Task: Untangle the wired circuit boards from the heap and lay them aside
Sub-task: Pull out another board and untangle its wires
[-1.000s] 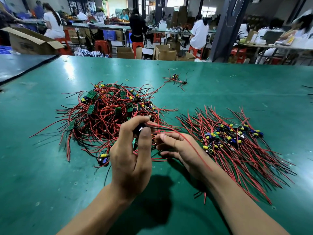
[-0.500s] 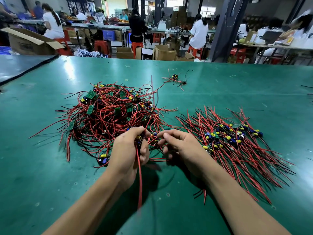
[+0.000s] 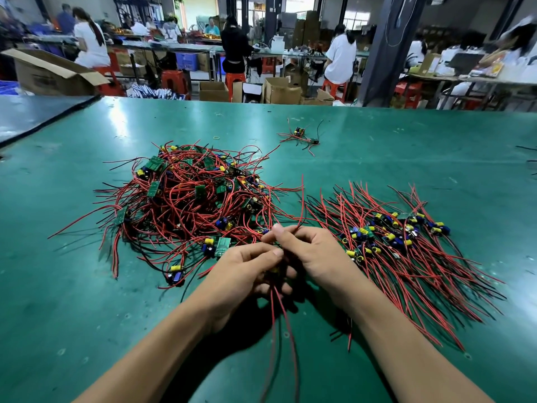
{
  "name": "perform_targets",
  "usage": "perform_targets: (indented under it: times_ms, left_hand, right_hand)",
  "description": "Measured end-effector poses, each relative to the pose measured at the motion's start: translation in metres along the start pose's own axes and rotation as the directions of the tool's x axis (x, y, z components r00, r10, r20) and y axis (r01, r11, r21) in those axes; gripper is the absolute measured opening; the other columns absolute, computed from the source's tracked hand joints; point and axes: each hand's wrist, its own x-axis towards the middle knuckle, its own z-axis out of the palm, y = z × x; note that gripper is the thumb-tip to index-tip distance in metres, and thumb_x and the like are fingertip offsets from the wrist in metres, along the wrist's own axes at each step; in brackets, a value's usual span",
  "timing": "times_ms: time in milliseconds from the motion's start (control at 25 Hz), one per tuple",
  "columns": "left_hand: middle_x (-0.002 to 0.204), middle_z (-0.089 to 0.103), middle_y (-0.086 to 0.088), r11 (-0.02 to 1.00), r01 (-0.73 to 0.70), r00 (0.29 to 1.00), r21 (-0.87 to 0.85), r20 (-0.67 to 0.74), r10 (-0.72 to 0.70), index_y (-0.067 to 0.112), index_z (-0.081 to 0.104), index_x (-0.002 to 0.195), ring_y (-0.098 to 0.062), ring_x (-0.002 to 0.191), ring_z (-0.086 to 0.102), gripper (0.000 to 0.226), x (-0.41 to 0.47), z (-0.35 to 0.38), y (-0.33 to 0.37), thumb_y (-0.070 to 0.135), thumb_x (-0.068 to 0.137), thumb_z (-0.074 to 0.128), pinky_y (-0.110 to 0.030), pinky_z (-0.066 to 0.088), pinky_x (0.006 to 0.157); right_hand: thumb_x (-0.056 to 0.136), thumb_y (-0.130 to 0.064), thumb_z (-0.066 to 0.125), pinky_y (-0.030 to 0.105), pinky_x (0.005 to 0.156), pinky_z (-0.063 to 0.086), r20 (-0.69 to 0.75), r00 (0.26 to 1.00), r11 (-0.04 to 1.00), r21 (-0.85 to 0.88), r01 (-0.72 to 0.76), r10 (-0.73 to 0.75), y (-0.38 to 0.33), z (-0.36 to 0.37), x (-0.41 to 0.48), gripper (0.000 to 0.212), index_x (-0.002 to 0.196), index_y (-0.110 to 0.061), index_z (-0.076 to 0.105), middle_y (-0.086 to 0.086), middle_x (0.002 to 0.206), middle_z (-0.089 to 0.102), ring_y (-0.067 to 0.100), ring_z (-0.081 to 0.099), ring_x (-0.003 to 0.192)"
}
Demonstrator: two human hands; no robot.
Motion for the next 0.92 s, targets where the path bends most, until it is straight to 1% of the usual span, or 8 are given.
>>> perform_targets:
  times_ms: [120, 240, 360, 480, 600, 680, 800, 920]
  left_hand:
    - [0.085, 0.072, -0.022, 0.997, -0.017, 1.0, 0.076, -0.006, 0.017, -0.008, 0.068, 0.095, -0.029, 0.064, 0.068, 0.015, 0.0, -0.001, 0.0, 0.003, 0.092, 0.058, -0.025, 0.056, 0.057]
    - [0.076, 0.07, -0.022, 0.995, -0.035, 0.996, 0.092, -0.082, 0.043, -0.005, 0.071, 0.08, -0.028, 0.057, 0.067, 0.018, 0.001, 0.002, -0.001, -0.003, 0.091, 0.056, -0.027, 0.056, 0.051]
    - [0.072, 0.068, -0.018, 0.969, -0.109, 0.987, 0.22, -0.089, 0.131, -0.004, 0.072, 0.081, -0.021, 0.057, 0.061, 0.019, -0.001, 0.001, -0.002, 0.003, 0.092, 0.059, -0.023, 0.052, 0.052]
    - [0.07, 0.067, -0.015, 0.883, -0.174, 0.969, 0.437, -0.086, 0.233, 0.0, 0.072, 0.077, -0.017, 0.064, 0.056, 0.018, -0.002, 0.0, -0.002, 0.006, 0.09, 0.061, -0.022, 0.043, 0.059]
    - [0.061, 0.06, -0.014, 0.856, -0.169, 0.969, 0.489, -0.077, 0.235, 0.001, 0.069, 0.07, -0.018, 0.056, 0.053, 0.018, -0.002, 0.002, 0.002, 0.006, 0.086, 0.062, -0.025, 0.041, 0.054]
    - [0.062, 0.061, -0.018, 0.86, -0.16, 0.977, 0.484, -0.048, 0.209, 0.003, 0.07, 0.07, -0.019, 0.053, 0.053, 0.018, -0.003, 0.003, 0.006, 0.007, 0.086, 0.064, -0.026, 0.041, 0.053]
    - [0.061, 0.064, -0.012, 0.873, -0.157, 0.987, 0.461, 0.037, 0.159, 0.004, 0.072, 0.072, -0.02, 0.055, 0.053, 0.017, -0.007, 0.004, 0.011, 0.008, 0.087, 0.065, -0.026, 0.041, 0.052]
    - [0.061, 0.065, -0.008, 0.865, -0.173, 0.985, 0.47, 0.108, 0.138, 0.007, 0.073, 0.071, -0.018, 0.058, 0.055, 0.019, -0.009, 0.005, 0.013, 0.009, 0.088, 0.064, -0.027, 0.043, 0.056]
  right_hand:
    - [0.094, -0.042, 0.066, 0.023, 0.04, 0.047, -0.034, 0.999, 0.997, -0.081, -0.003, 0.0, -0.001, 0.0, 0.001, 0.04, 0.094, -0.003, 0.075, 0.011, 0.061, 0.061, 0.015, 0.053, 0.041]
    - [0.096, -0.042, 0.063, 0.024, 0.044, 0.05, 0.049, 0.999, 0.985, -0.172, -0.014, 0.023, -0.003, -0.003, -0.001, 0.039, 0.098, -0.004, 0.074, 0.003, 0.063, 0.064, 0.012, 0.056, 0.047]
    - [0.1, -0.034, 0.06, 0.021, 0.056, 0.052, 0.138, 0.99, 0.972, -0.236, -0.002, 0.035, -0.004, -0.008, -0.002, 0.034, 0.098, -0.003, 0.073, 0.001, 0.073, 0.071, 0.01, 0.063, 0.06]
    - [0.098, -0.038, 0.062, 0.029, 0.071, 0.047, 0.032, 0.999, 0.94, -0.34, -0.009, 0.022, -0.001, -0.01, 0.001, 0.039, 0.089, -0.003, 0.076, 0.011, 0.086, 0.076, 0.012, 0.062, 0.073]
    - [0.098, -0.044, 0.06, 0.029, 0.056, 0.044, -0.077, 0.993, 0.861, -0.507, 0.038, -0.088, 0.0, -0.011, 0.004, 0.037, 0.087, -0.015, 0.08, 0.001, 0.062, 0.069, 0.005, 0.055, 0.057]
    - [0.098, -0.045, 0.061, 0.033, 0.057, 0.046, -0.14, 0.97, 0.824, -0.559, 0.089, -0.199, 0.0, -0.014, 0.007, 0.035, 0.083, -0.02, 0.08, 0.0, 0.058, 0.067, 0.008, 0.054, 0.057]
    - [0.097, -0.041, 0.063, 0.022, 0.047, 0.03, -0.272, 0.908, 0.85, -0.506, 0.146, -0.318, 0.0, -0.021, 0.011, 0.035, 0.078, -0.016, 0.078, -0.012, 0.041, 0.042, 0.002, 0.036, 0.041]
    - [0.097, -0.033, 0.066, 0.02, 0.042, 0.022, -0.392, 0.88, 0.957, -0.22, 0.191, -0.266, -0.002, -0.022, 0.013, 0.033, 0.075, -0.01, 0.075, -0.006, 0.044, 0.029, 0.011, 0.024, 0.039]
